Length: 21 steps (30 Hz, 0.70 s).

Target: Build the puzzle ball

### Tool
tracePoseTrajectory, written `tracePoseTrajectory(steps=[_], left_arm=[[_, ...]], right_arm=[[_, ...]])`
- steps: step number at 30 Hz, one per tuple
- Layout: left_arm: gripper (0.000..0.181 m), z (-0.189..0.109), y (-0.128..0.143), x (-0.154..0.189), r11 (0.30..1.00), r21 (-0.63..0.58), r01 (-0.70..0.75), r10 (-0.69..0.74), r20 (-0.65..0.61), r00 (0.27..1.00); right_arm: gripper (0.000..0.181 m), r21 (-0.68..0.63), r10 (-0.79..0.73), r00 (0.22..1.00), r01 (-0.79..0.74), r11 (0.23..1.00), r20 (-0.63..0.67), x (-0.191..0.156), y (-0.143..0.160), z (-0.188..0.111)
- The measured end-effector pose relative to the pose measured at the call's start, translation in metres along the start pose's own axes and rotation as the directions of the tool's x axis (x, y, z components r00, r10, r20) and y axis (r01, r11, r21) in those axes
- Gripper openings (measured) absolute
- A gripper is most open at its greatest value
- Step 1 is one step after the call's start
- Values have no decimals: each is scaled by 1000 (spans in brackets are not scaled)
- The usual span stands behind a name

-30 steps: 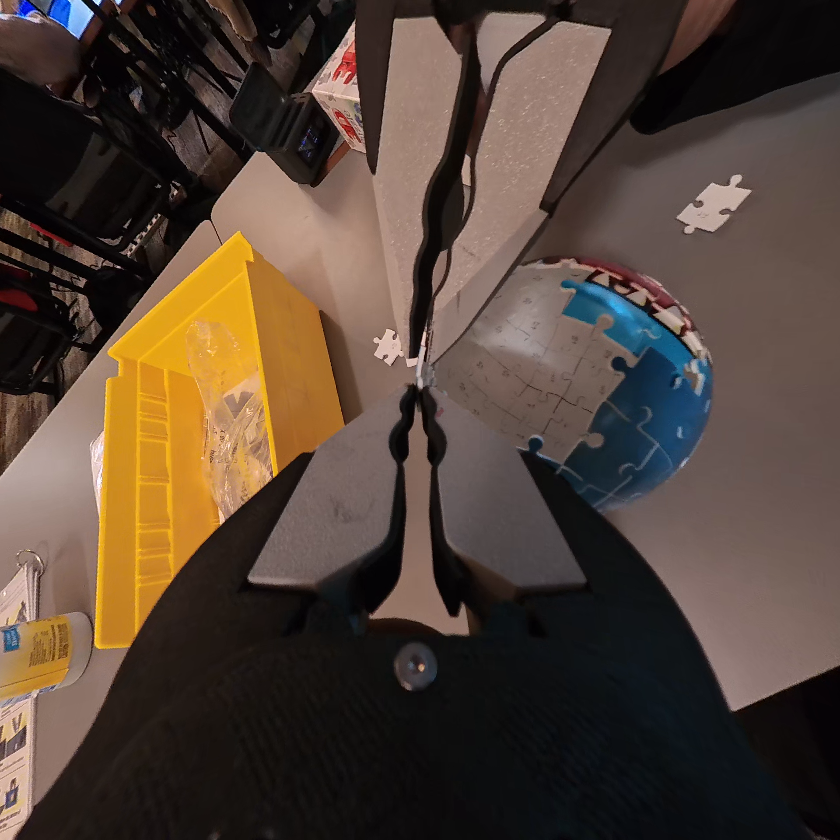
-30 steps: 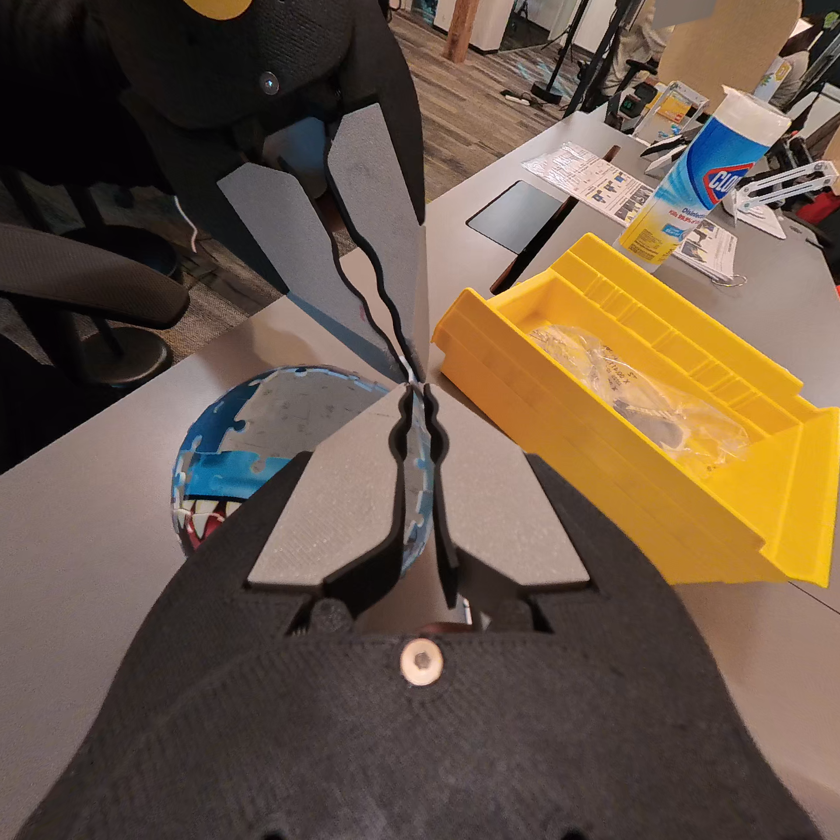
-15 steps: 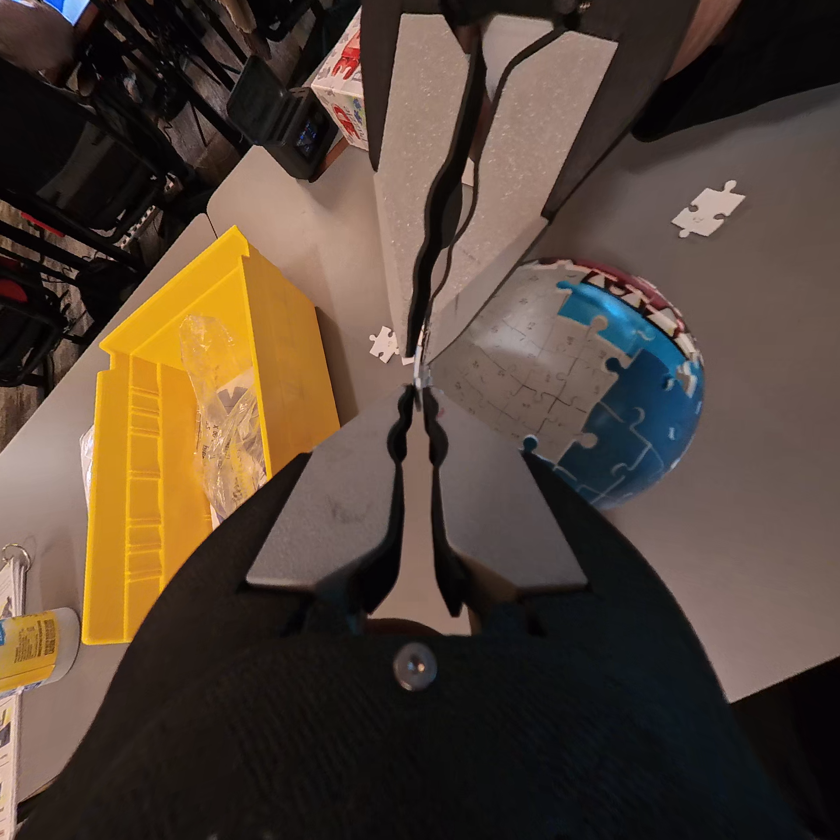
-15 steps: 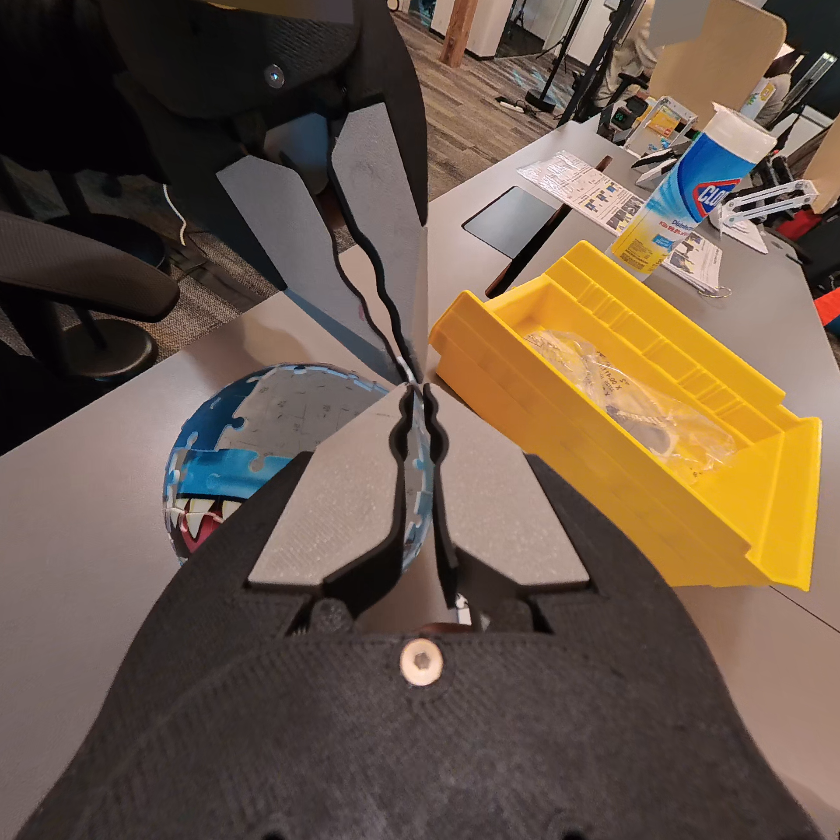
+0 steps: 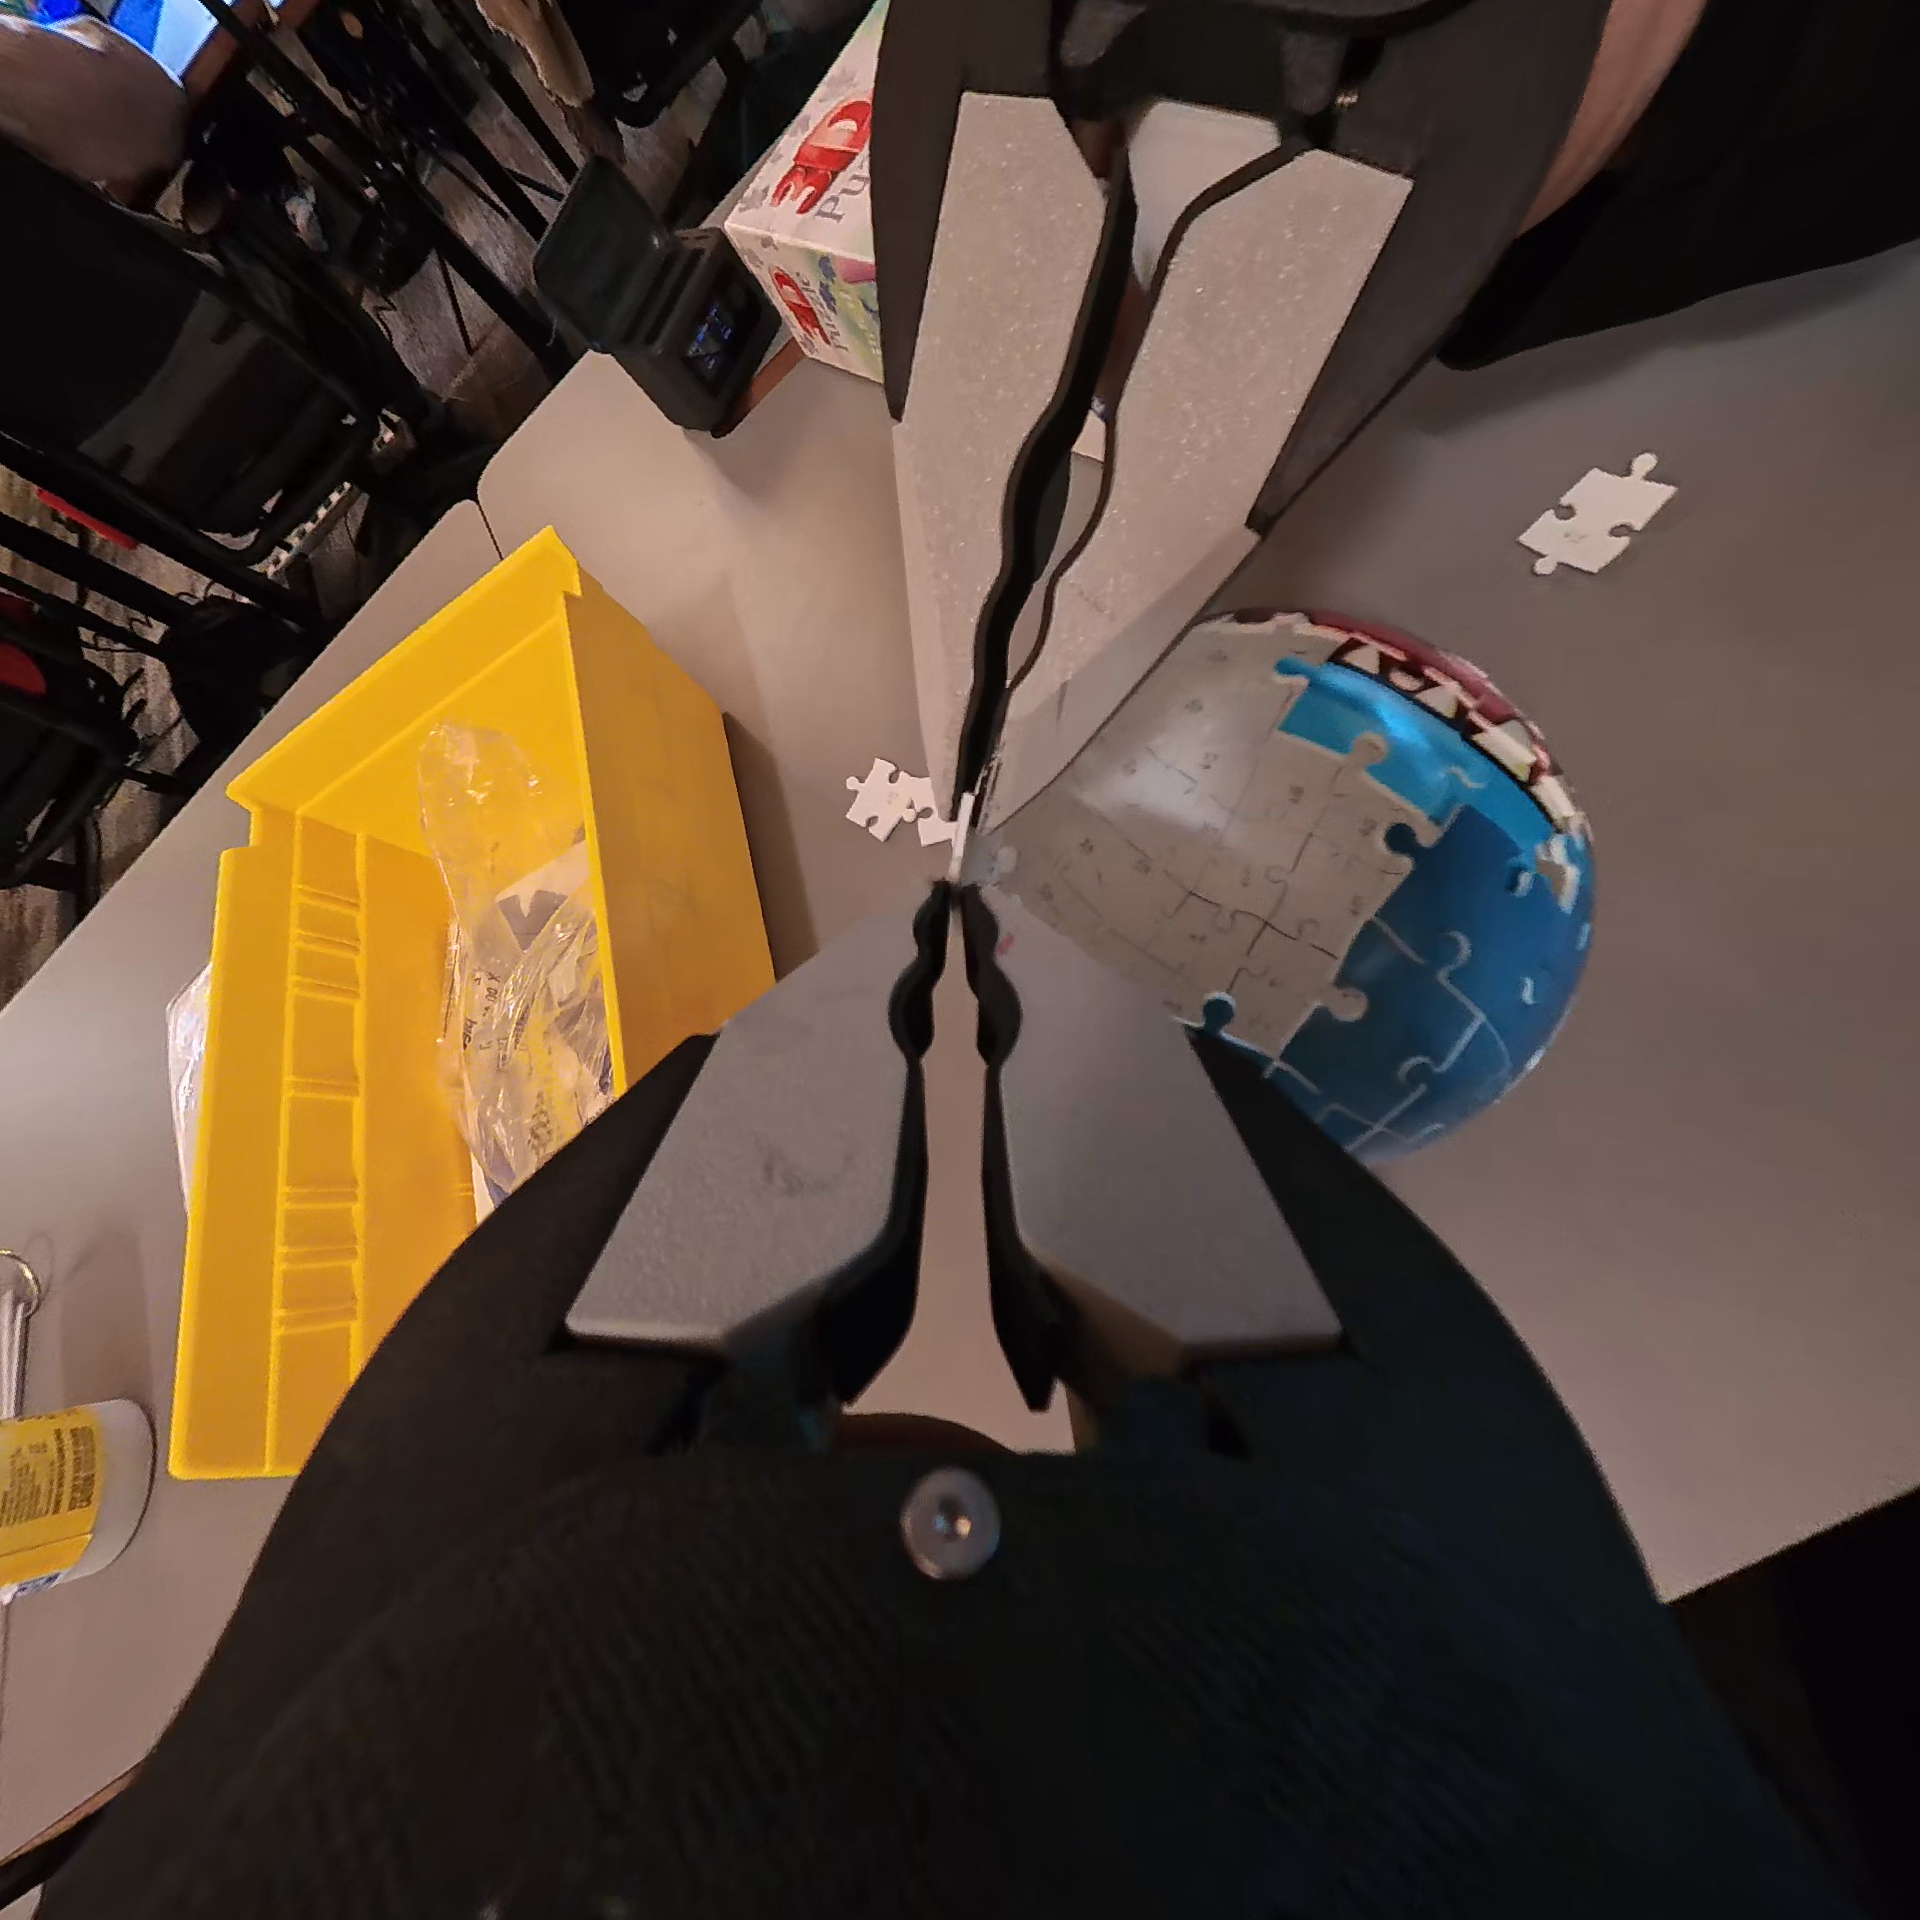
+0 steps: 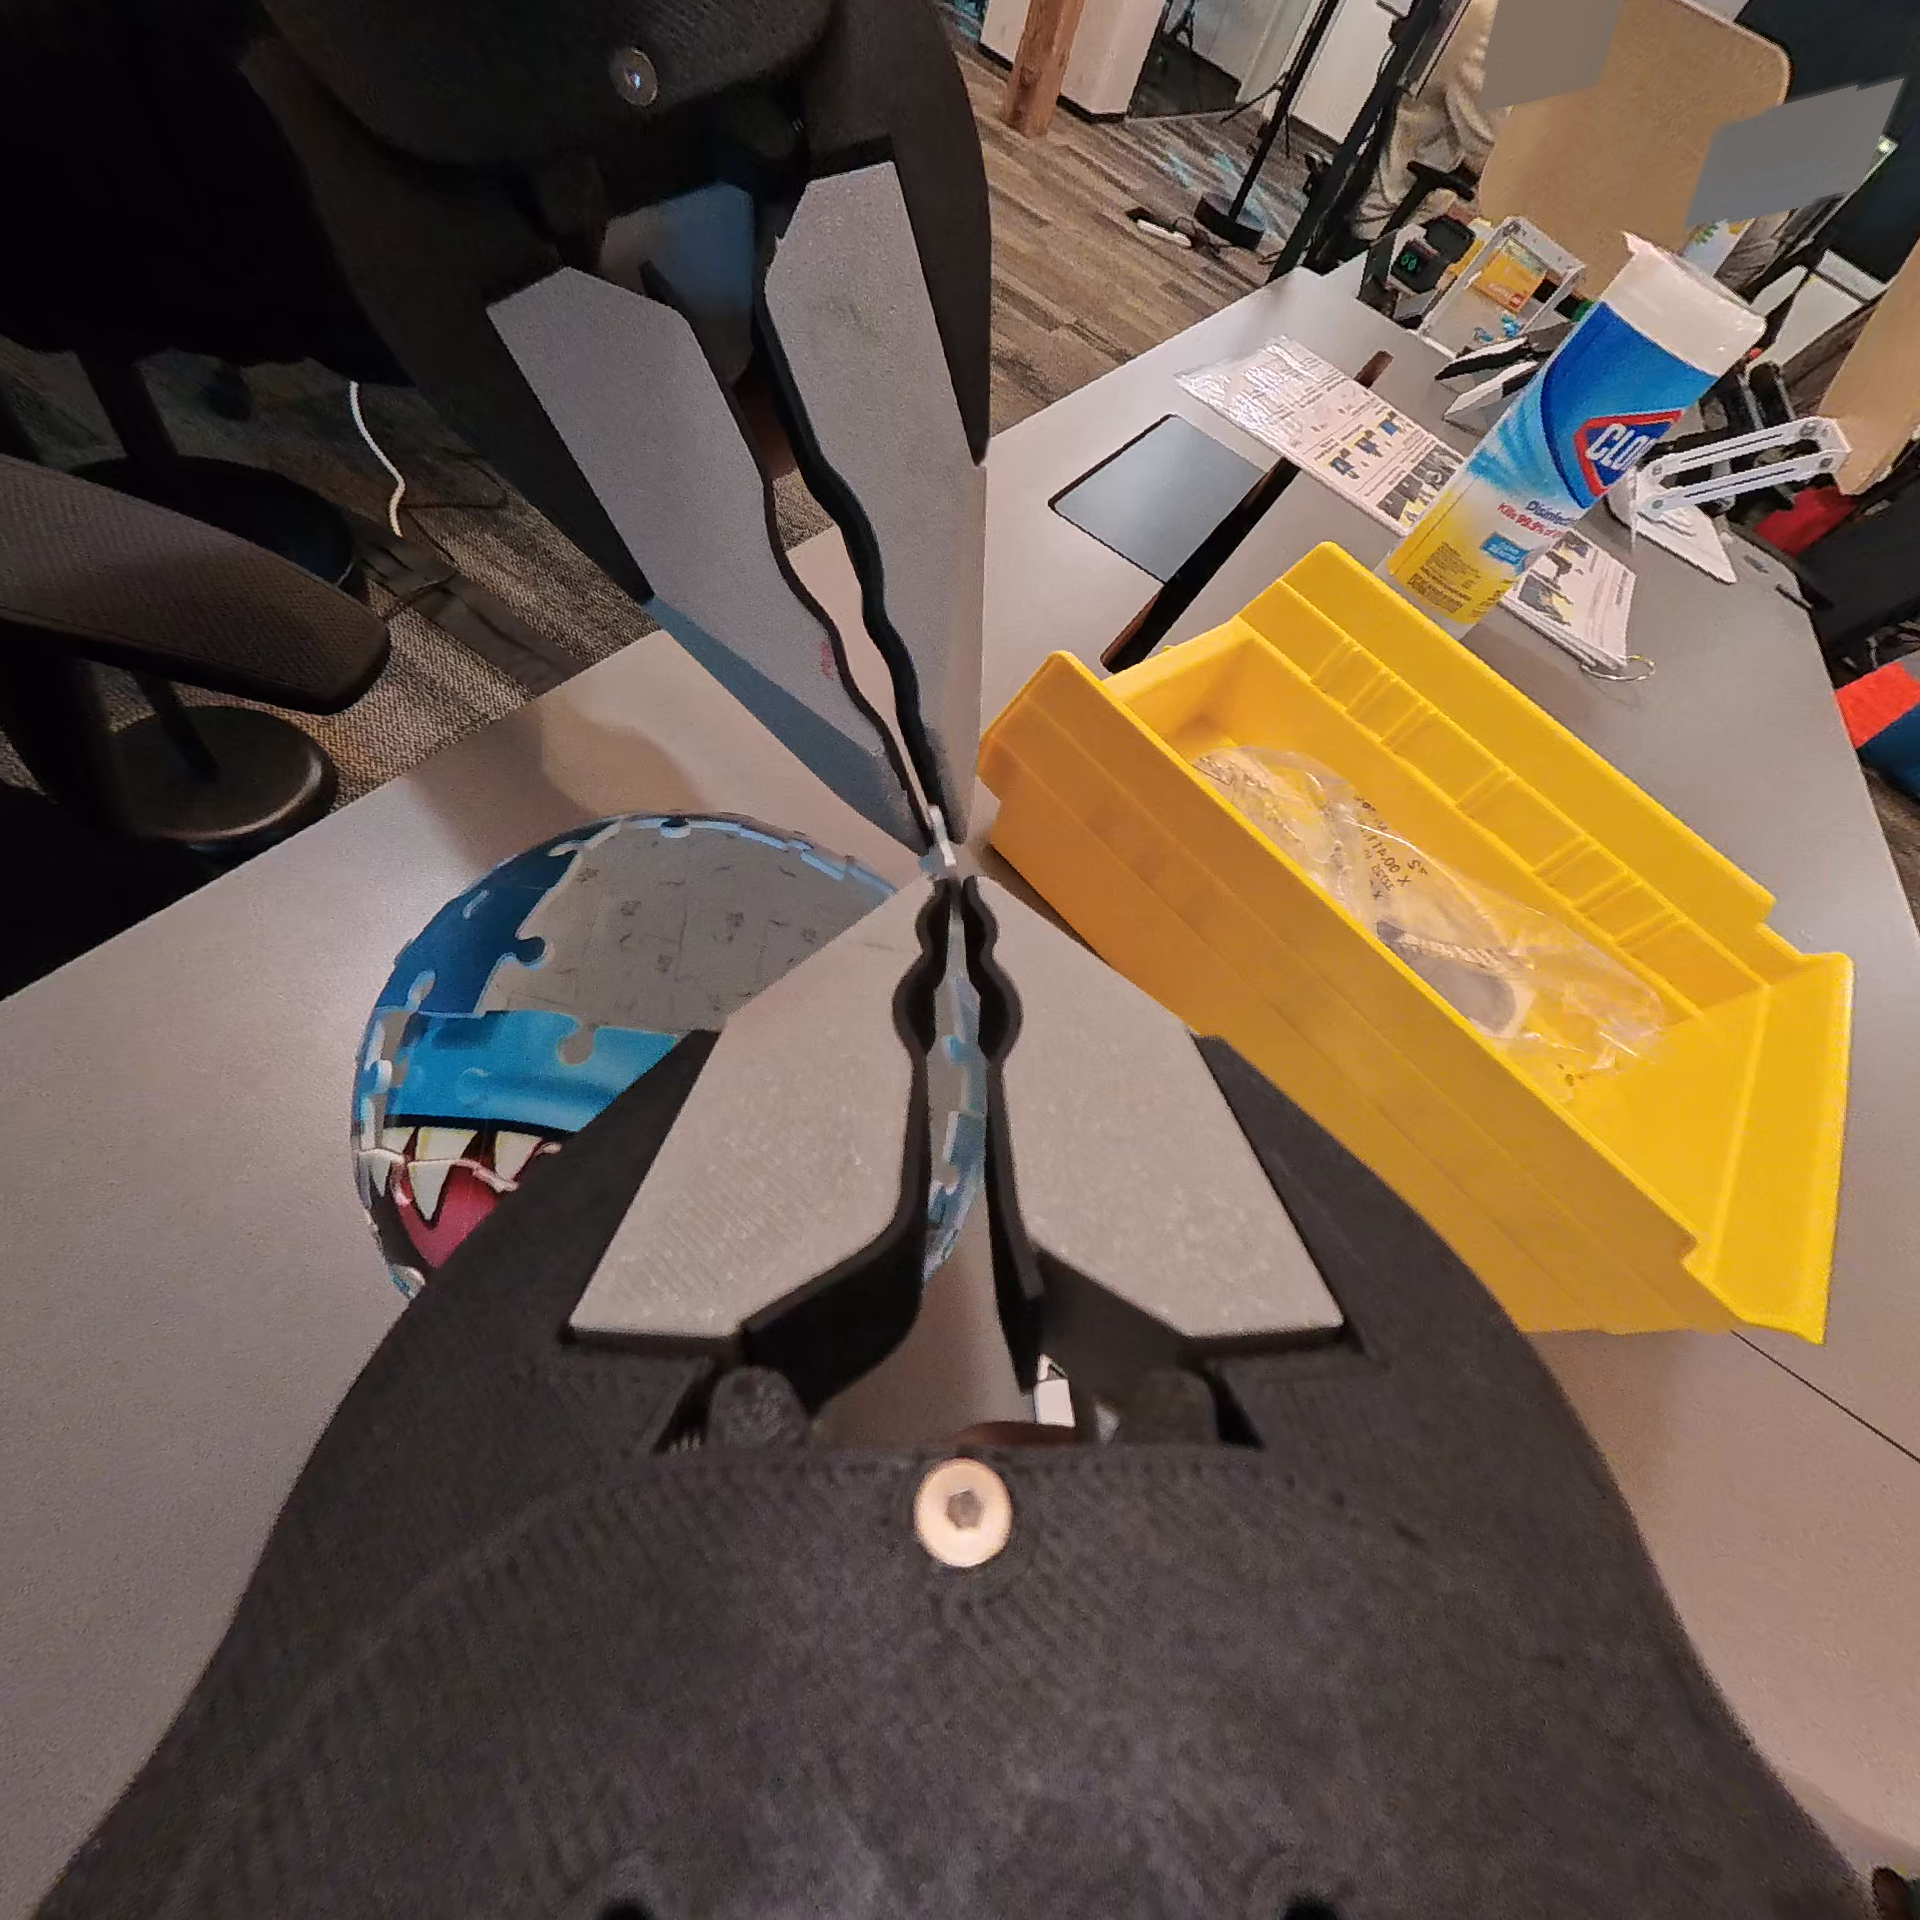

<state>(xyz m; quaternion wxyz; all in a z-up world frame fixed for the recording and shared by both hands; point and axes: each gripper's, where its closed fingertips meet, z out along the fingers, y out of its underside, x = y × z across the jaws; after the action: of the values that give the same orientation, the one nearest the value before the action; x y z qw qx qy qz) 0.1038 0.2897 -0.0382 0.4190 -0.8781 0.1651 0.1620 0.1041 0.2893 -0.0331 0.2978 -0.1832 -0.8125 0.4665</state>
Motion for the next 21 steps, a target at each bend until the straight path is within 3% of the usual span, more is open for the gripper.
tracePoseTrajectory(steps=[8, 13, 21], left_arm=[[0, -4, -3, 3, 1000, 1, -23, 23, 27, 999], [0, -7, -8, 4, 1000, 20, -24, 23, 39, 999], [0, -9, -8, 5, 998, 48, 34, -33, -27, 999]], right_arm=[[0, 33, -31, 1000, 31, 999, 4, -1, -4, -2], [0, 88, -190, 981, 193, 977, -46, -1, -12, -8], [0, 146, -272, 962, 269, 952, 5, -7, -16, -7]])
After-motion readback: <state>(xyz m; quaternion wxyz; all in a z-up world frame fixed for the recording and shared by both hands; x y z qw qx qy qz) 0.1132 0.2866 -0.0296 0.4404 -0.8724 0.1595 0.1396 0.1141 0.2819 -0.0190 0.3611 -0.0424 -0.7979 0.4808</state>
